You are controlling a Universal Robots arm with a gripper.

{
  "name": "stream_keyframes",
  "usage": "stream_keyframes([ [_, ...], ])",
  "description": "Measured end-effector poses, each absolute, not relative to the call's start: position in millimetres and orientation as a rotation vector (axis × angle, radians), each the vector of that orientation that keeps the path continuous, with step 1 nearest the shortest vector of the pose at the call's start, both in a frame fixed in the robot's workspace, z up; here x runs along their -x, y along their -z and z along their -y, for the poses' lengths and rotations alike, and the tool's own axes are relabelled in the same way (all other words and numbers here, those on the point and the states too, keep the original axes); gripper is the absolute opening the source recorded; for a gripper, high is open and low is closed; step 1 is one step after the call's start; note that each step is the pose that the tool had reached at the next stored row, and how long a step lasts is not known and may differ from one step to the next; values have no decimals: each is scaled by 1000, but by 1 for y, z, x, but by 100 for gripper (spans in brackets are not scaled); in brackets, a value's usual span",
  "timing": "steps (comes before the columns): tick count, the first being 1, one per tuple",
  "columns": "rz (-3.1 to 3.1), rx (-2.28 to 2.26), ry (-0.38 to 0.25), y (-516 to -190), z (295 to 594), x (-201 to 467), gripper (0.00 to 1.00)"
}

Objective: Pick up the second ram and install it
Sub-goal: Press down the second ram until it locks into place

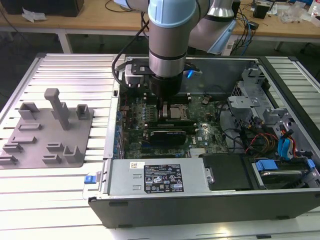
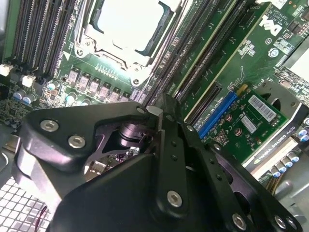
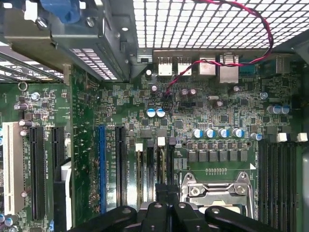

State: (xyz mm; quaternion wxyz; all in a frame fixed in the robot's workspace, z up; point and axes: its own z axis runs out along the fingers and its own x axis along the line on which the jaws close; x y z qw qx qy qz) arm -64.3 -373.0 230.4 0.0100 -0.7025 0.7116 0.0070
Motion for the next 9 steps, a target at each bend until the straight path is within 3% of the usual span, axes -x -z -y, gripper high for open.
stream_keyframes([
  [6,-2221,2193,-22,-229,373,64,8],
  [9,-2221,2193,-22,-248,373,64,8],
])
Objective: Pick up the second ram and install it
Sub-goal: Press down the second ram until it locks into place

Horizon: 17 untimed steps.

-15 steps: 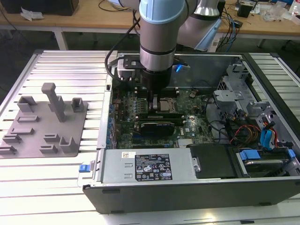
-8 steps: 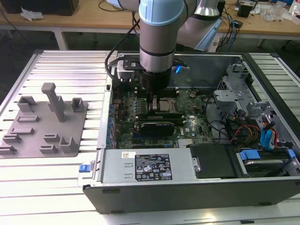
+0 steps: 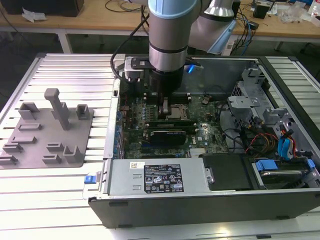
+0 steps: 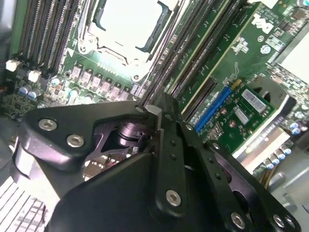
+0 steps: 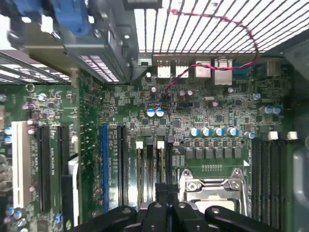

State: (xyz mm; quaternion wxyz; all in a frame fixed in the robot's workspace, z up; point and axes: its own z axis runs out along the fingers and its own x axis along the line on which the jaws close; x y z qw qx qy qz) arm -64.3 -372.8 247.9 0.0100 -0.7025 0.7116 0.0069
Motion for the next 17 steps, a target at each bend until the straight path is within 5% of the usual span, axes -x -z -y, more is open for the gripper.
stream_keyframes([
  [17,-2222,2193,-22,-249,373,29,8],
])
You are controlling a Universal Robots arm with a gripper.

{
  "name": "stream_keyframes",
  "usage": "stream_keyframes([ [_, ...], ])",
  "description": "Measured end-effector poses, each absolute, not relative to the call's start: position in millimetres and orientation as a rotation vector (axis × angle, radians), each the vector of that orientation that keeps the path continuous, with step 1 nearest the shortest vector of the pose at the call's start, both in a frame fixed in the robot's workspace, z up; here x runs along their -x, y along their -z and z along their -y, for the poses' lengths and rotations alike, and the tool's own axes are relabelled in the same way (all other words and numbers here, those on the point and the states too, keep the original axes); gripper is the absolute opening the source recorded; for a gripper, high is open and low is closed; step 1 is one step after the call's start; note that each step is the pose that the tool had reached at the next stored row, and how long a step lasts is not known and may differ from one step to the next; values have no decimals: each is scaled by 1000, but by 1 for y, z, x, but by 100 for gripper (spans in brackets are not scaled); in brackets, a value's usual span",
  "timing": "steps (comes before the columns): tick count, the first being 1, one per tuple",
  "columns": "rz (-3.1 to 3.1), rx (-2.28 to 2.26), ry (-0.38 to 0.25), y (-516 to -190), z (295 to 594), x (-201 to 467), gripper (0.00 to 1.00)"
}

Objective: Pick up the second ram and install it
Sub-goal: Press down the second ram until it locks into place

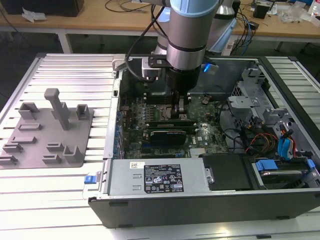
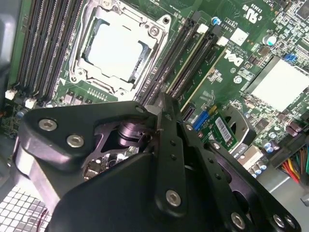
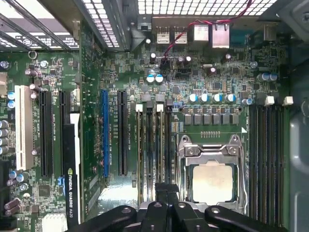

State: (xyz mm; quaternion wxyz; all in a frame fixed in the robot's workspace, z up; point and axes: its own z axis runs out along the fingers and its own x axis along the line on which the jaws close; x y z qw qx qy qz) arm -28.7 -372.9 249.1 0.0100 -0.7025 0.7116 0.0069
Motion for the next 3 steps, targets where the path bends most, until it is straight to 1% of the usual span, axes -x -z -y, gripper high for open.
stream_keyframes([
  [3,-2222,2193,-22,-249,373,28,8],
])
